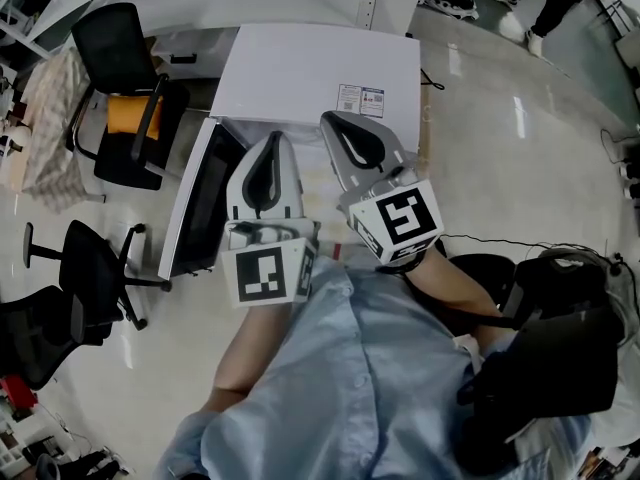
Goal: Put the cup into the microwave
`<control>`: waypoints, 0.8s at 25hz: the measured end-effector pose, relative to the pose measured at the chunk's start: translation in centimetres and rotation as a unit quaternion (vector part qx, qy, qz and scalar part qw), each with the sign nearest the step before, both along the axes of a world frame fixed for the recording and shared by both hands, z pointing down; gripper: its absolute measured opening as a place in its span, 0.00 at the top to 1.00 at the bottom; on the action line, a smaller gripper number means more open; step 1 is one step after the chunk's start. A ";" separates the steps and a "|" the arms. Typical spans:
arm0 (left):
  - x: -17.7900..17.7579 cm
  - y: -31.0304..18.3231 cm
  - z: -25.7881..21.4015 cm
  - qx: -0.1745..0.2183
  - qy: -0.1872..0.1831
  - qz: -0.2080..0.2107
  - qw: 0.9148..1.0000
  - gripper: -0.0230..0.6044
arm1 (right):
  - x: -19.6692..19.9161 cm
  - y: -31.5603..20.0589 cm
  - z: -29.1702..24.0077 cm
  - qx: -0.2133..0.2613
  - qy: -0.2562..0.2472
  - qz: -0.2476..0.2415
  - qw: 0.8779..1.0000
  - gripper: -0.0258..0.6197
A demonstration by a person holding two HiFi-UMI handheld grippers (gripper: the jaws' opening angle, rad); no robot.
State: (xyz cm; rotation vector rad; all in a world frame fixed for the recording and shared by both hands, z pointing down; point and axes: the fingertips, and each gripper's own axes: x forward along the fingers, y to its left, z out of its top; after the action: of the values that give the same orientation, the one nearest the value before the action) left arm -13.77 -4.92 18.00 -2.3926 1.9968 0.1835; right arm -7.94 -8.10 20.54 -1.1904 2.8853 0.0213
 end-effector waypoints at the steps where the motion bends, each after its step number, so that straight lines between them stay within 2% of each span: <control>1: 0.0 0.0 0.1 -0.001 0.000 -0.002 1.000 0.95 | 0.1 0.0 0.0 0.000 0.000 0.001 1.000 0.96; 20: -1.2 -0.4 0.9 -0.007 0.009 -0.015 1.000 0.95 | -0.6 -0.4 0.3 0.003 0.002 -0.009 1.000 0.96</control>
State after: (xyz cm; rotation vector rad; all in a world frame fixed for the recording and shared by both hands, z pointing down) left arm -14.93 -5.31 18.91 -2.3758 2.0468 0.1917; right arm -8.59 -8.52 20.85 -1.1643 2.8961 0.0317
